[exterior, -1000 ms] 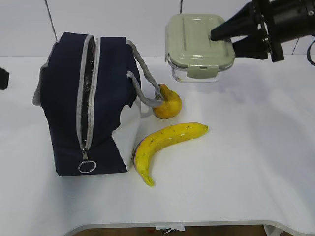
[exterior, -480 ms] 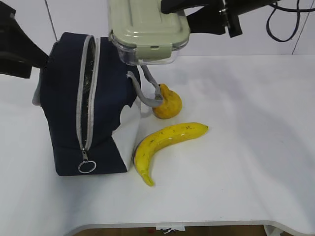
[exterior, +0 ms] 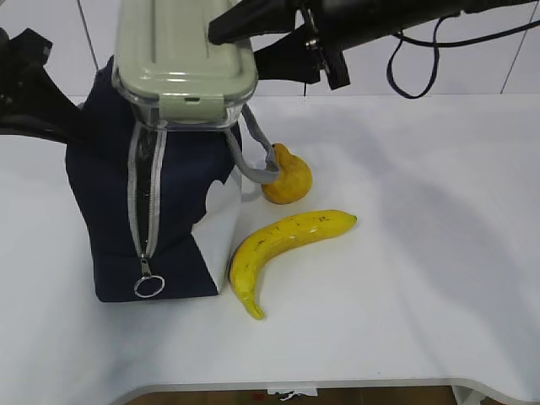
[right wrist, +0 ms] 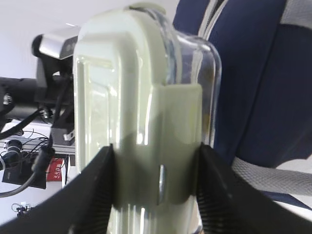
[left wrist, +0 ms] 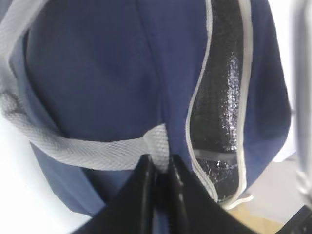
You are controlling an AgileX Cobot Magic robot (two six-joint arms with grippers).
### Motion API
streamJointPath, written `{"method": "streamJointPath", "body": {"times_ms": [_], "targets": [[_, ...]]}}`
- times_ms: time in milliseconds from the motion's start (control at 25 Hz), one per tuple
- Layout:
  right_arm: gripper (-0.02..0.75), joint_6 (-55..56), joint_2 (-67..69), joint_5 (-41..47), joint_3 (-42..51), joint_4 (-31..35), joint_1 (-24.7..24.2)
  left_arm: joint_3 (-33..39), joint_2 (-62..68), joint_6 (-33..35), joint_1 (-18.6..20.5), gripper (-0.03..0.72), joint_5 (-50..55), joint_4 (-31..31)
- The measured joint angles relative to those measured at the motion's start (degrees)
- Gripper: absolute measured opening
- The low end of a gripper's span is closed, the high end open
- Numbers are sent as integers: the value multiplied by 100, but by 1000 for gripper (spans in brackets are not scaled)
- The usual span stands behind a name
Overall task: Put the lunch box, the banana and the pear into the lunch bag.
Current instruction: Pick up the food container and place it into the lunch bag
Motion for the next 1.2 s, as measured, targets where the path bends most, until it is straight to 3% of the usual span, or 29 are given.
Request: {"method": "streamJointPath", "body": {"times_ms": [160,480,800,960,1200], "targets": [[367,0,200,-242,0,22,89,-2,0,155,0,13,150,11],[367,0,570,-510,0,270,135,-12,0,174,0,9,283,47],[367,132,716,-1347,-10,-981,122,-12,-20,183,0,8,390,56],[367,164,730,-1507,-34,-1009,173,-12,-45,183,0,8,426,56],[367,164,989,-1529,-389,-1023,650,-12,-45,209,0,8,426,-89]]}}
